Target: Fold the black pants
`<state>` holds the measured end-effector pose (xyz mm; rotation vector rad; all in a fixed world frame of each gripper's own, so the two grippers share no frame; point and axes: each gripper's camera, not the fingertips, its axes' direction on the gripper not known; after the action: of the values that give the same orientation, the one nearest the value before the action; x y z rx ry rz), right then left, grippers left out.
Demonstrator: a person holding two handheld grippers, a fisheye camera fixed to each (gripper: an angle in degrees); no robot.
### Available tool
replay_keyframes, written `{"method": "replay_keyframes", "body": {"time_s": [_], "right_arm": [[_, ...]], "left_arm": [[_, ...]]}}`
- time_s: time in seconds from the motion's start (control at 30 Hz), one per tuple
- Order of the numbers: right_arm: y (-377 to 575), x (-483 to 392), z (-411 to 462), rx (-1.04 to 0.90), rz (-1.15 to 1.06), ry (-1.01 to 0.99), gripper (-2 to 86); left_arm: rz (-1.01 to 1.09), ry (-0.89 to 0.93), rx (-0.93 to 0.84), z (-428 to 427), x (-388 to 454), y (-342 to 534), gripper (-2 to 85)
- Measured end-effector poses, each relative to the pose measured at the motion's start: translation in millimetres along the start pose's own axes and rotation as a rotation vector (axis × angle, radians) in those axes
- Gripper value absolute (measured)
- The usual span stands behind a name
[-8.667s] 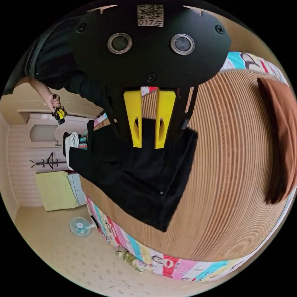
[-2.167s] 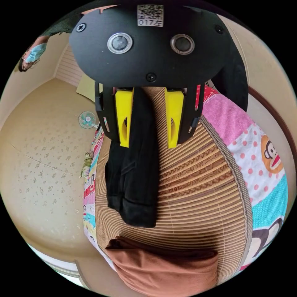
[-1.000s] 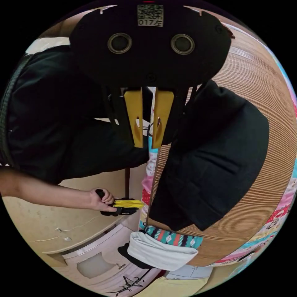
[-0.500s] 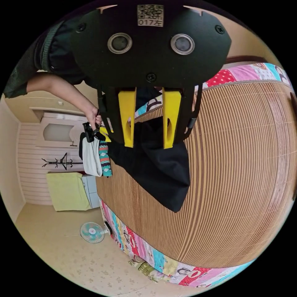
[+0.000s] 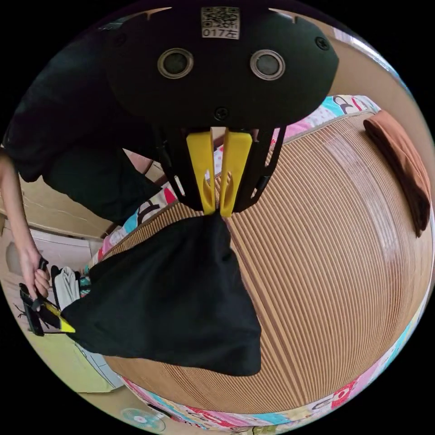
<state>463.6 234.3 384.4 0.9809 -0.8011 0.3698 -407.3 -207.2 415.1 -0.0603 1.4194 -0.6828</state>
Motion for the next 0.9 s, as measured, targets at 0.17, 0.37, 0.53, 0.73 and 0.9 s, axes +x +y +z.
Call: {"method": "replay_keyframes", "body": {"time_s": [0.17, 0.37, 0.53, 0.73, 0.9], "right_arm": [[27, 102, 35, -0.107, 0.477, 0.162, 6.9], [57, 144, 32, 0.013, 0.569, -0.113, 10.7], [30, 111, 40, -0.103, 0.442, 0.012, 9.1], [3, 92, 53, -0.259, 0.455, 0.226, 4.1], [-16, 62, 38, -0.117, 0.405, 0.458, 2.1]], "left_arm": [[-0.335, 0.032, -0.111, 45, -60, 55, -0.1], [-0.370, 0.444, 0.331, -18, -76, 40, 15.3], [-0.287, 0.237, 0.151, -8, -54, -32, 14.1], [-0.422, 0.477, 0.122, 39, -124, -12, 11.8], [-0.361, 0.629, 0.233, 37, -152, -2, 16.3]]}}
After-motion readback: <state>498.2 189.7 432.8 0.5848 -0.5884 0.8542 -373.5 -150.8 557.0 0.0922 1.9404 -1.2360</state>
